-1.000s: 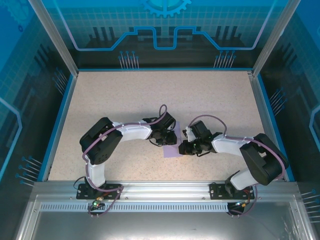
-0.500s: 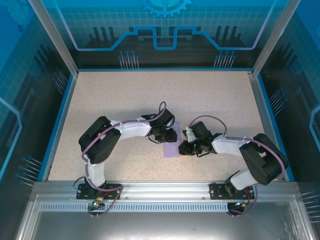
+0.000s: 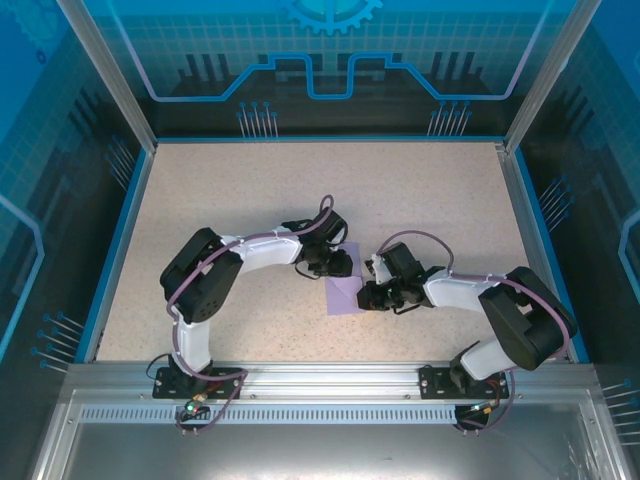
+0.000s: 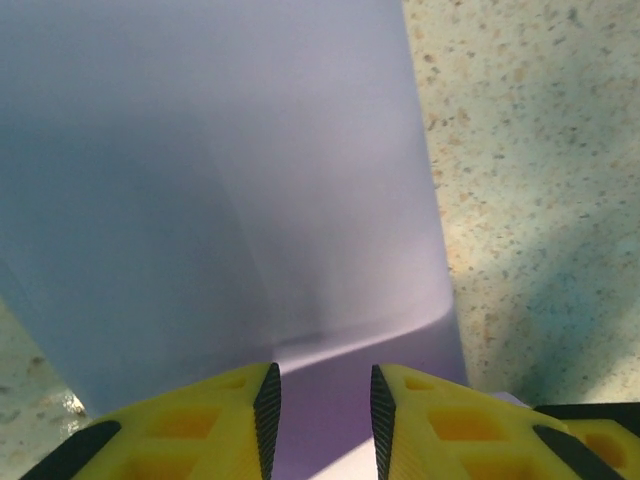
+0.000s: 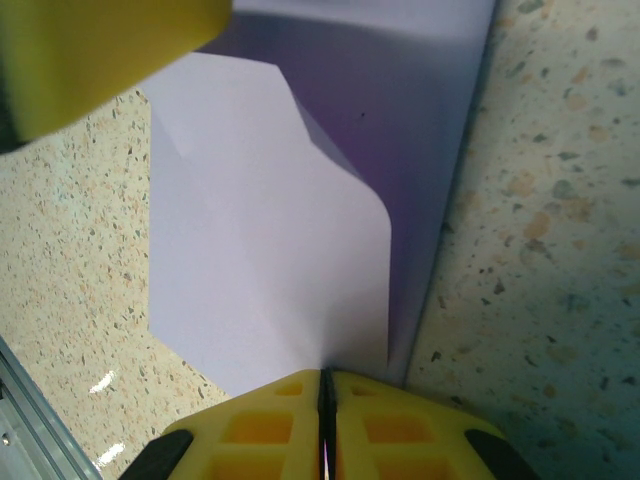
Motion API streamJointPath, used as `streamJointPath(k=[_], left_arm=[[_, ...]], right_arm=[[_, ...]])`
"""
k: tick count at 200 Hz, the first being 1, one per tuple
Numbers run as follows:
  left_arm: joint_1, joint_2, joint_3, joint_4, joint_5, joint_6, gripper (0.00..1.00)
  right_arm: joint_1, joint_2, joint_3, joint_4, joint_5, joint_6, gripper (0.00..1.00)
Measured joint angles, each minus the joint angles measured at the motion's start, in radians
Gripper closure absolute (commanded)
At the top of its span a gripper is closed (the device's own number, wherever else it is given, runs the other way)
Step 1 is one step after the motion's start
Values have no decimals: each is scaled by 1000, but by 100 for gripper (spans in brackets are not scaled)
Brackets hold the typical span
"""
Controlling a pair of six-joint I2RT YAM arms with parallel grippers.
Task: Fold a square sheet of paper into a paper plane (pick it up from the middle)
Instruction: Fold the triangle a second time at the center of the table.
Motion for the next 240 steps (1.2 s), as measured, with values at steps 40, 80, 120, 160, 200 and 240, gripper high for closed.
streamJointPath(k=[40,80,120,160,200,240], left_arm=[[5,20,2,1,16,27,65],[8,23,2,1,33,65,65],[21,42,22,1,79,106,69],[37,50,27,-8,122,135,72],[40,51,32,-30,136,159,70],[41,51,34,-32,140,160,64]], right_arm=[[0,0,2,-5,1,0,89],[0,0,7,-14,2,0,89],[0,0,8,-18,2,0,89],[0,0,8,-18,2,0,89],[0,0,11,-26,6,-1,89],[0,0,27,-56,24,-12,90]])
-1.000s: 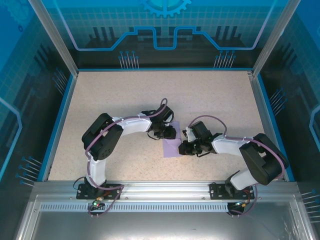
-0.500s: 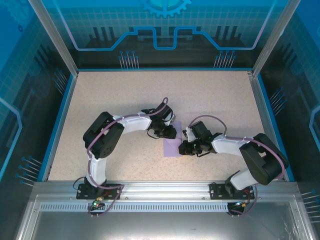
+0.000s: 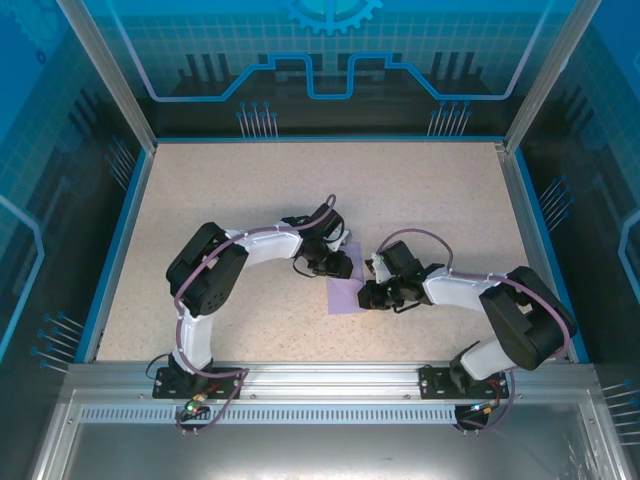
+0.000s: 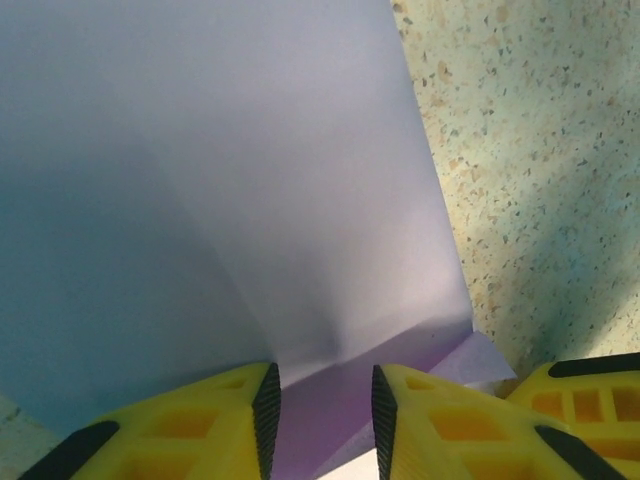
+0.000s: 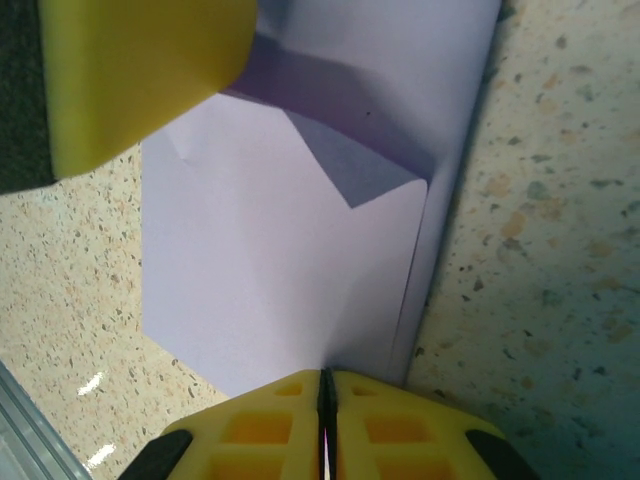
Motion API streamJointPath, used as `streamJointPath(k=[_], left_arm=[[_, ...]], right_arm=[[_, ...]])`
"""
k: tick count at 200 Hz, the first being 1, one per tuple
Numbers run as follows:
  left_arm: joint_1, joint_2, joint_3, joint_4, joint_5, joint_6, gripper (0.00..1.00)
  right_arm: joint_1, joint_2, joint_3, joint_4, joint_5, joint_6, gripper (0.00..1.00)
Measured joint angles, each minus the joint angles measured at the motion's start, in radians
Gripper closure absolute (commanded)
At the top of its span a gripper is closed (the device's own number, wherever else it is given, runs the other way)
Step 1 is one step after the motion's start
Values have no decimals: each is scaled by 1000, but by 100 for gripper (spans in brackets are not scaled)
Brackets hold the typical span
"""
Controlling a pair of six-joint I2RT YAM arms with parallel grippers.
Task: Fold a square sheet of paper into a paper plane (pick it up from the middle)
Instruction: Fold the triangle a second time at the center of the table.
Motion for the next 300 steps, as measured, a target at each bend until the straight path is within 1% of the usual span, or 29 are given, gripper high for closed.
streamJointPath(k=[42,62,116,174,201,240,300], left_arm=[[13,-16,3,-16,7,20,59],[27,-42,3,-26,6,40,55],[34,-93,3,-74,-3,95,53],[30,-157,-49,-87,-29,135,54],[5,-156,-63,-87,-48,156,56],[-24,-124,-64,-87,-76,180,57],[-24,-69,-51,-87,-127,191,62]], right_arm=[[0,0,0,-1,1,-4,91],[0,0,1,-3,2,-4,92],[0,0,2,-6,4,-3,94],[-3,6,2,-4,1,-2,98],[-6,9,2,-3,-5,2,100],[-11,9,2,-3,-9,6,100],[-13,13,1,0,-16,6,100]])
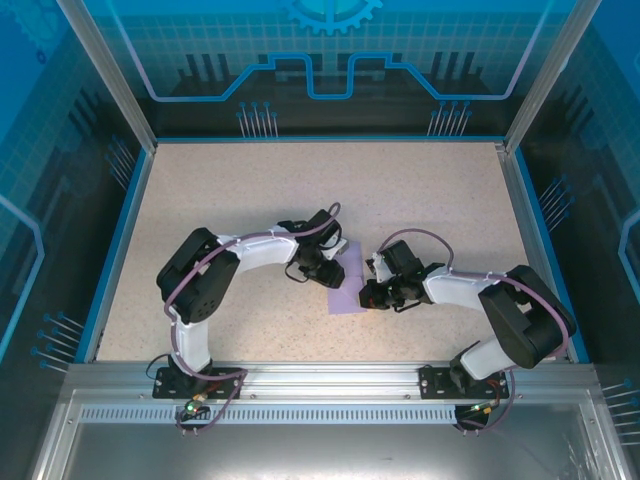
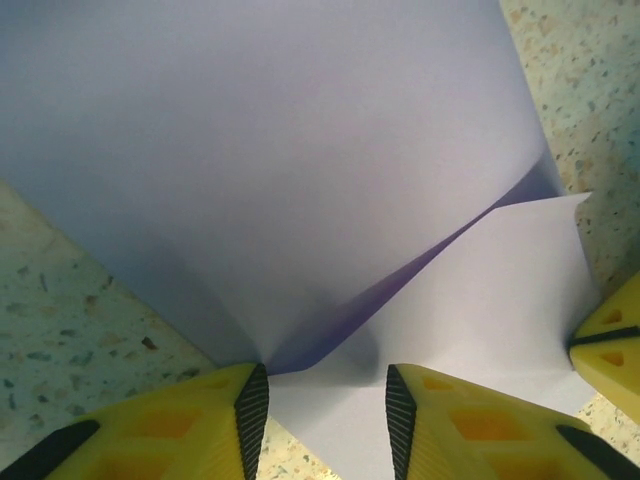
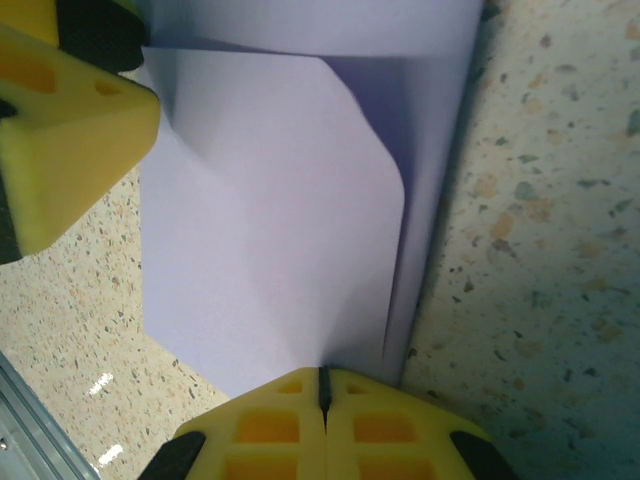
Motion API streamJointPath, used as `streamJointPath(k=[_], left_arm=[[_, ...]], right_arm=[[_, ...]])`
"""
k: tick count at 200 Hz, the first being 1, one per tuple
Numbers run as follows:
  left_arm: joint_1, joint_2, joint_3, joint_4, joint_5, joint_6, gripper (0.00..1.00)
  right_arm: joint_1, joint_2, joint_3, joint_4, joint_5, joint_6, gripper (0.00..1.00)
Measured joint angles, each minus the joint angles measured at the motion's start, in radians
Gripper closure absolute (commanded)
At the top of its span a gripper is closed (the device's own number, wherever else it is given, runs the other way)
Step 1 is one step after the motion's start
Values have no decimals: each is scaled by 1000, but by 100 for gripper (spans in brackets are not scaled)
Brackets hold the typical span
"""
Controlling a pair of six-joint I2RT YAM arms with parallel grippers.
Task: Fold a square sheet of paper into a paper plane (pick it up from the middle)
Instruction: Fold the triangle a second time at the center of the table.
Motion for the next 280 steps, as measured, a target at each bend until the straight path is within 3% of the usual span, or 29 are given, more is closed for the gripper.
streamJointPath(k=[116,156,202,280], left_arm=[[-6,36,50,-3,-79,-14,65],[-11,-28,50,-15,-100,-40,66],[-25,-126,36,-6,-23,-53,66],[-72,-3,21,5,62,-19,72]], right_arm=[[-6,6,0,9,-13,0,100],[-6,6,0,8,-13,0,100],[-6,6,0,8,-12,0,100],[-6,3,-1,8,-11,0,100]])
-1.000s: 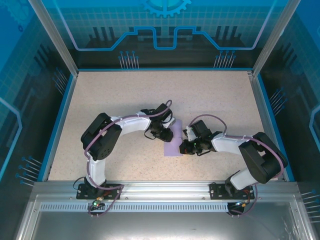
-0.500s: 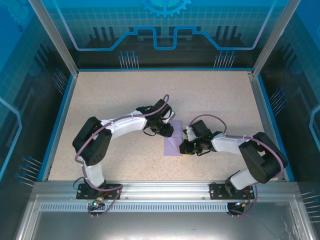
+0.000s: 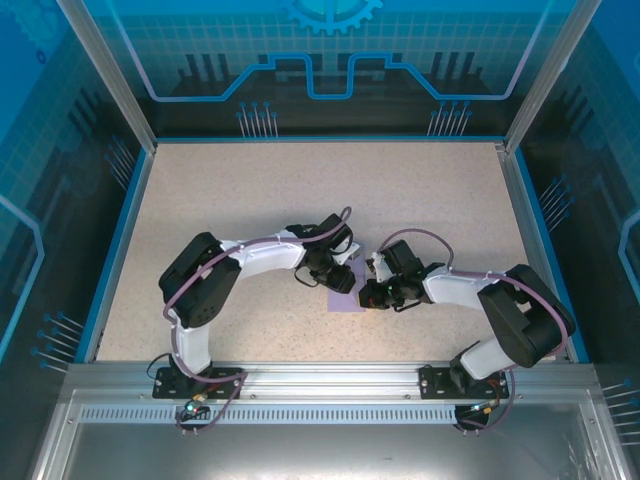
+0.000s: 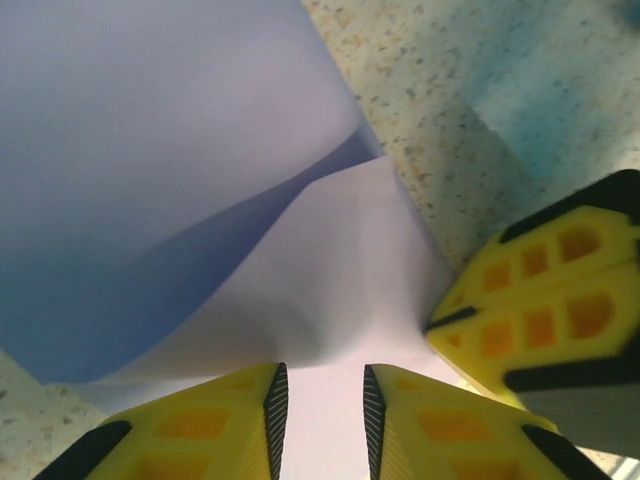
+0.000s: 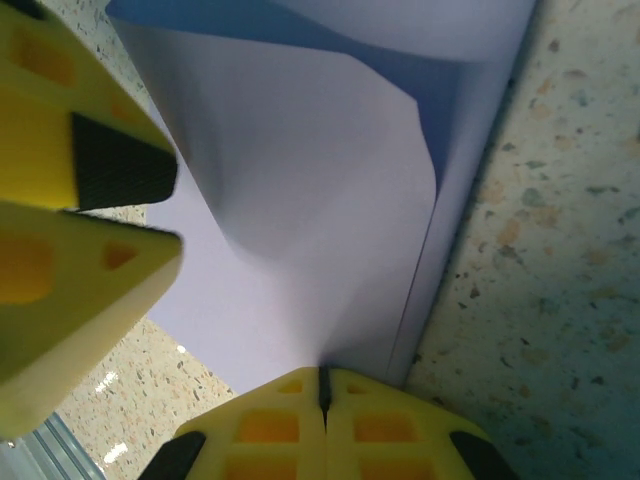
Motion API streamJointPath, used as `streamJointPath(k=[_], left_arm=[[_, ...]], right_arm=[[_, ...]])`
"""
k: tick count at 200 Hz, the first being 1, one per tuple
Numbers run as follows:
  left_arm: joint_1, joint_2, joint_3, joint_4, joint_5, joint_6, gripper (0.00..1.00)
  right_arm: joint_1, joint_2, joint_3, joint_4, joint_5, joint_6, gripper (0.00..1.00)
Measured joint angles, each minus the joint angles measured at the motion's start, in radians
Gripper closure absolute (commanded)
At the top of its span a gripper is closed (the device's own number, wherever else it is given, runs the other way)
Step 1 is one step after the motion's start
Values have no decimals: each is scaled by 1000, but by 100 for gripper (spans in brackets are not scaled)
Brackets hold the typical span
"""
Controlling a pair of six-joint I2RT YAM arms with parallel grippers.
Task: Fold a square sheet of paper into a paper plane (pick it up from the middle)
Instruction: Fold the triangle a second time at the center of the table.
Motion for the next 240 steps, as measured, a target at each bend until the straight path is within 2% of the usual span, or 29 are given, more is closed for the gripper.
streamJointPath(k=[121,141,161,214,240], left_arm=[[18,47,8,26,-9,-20,72],[22,51,9,27,-7,-27,72],[23,53,9,27,-5,-27,72],[25,56,15,22,0,-27,72],[26,59,19,18,4,-27,72]], right_arm=[[0,-8,-1,-4,5,0,98],[0,-43,-16,-24,32,2,92],[0,-83,-28,-57,54,8,91],[0,-262,-30,-110,74,36,94],[2,-261,-31,-69,40,66,96]])
